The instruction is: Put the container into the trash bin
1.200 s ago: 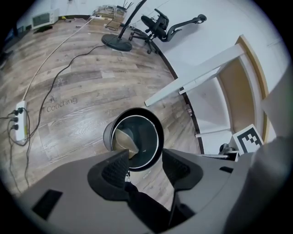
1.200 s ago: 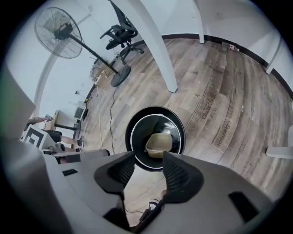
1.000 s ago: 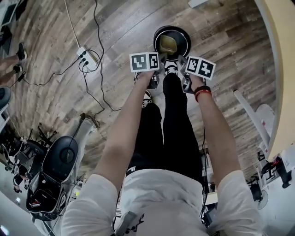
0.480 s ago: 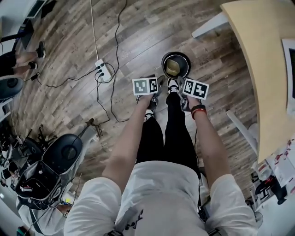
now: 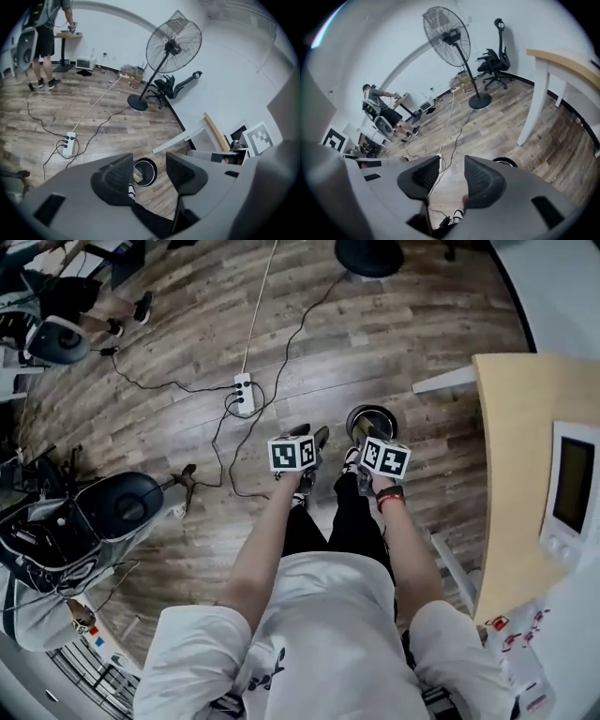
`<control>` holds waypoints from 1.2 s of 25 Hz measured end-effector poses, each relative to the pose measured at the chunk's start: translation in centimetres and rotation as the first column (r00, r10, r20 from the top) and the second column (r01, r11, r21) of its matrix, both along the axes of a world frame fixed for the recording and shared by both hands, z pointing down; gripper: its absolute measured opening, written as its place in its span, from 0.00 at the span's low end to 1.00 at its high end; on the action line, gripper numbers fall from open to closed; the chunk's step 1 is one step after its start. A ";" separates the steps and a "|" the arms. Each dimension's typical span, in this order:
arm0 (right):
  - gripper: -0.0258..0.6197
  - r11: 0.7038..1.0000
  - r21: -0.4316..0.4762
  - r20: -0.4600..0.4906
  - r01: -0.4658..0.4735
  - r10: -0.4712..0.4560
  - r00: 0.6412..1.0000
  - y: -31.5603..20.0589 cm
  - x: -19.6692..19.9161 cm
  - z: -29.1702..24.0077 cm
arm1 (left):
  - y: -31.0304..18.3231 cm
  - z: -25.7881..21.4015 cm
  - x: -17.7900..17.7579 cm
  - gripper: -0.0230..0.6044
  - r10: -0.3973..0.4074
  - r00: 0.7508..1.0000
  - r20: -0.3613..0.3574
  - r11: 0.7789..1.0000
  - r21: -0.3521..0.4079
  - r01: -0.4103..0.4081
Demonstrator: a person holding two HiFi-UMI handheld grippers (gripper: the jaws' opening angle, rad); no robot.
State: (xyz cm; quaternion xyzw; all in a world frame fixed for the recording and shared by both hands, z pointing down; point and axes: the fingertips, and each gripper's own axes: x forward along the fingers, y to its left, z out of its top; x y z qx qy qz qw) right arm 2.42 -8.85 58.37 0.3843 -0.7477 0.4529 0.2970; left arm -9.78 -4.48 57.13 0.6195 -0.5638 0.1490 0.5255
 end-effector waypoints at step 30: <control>0.25 0.812 0.469 0.072 0.347 -0.426 0.902 5.9 -23.1 -26.3 | 12.3 -25.0 -23.2 0.33 -0.428 0.885 0.181 0.830 0.467 0.306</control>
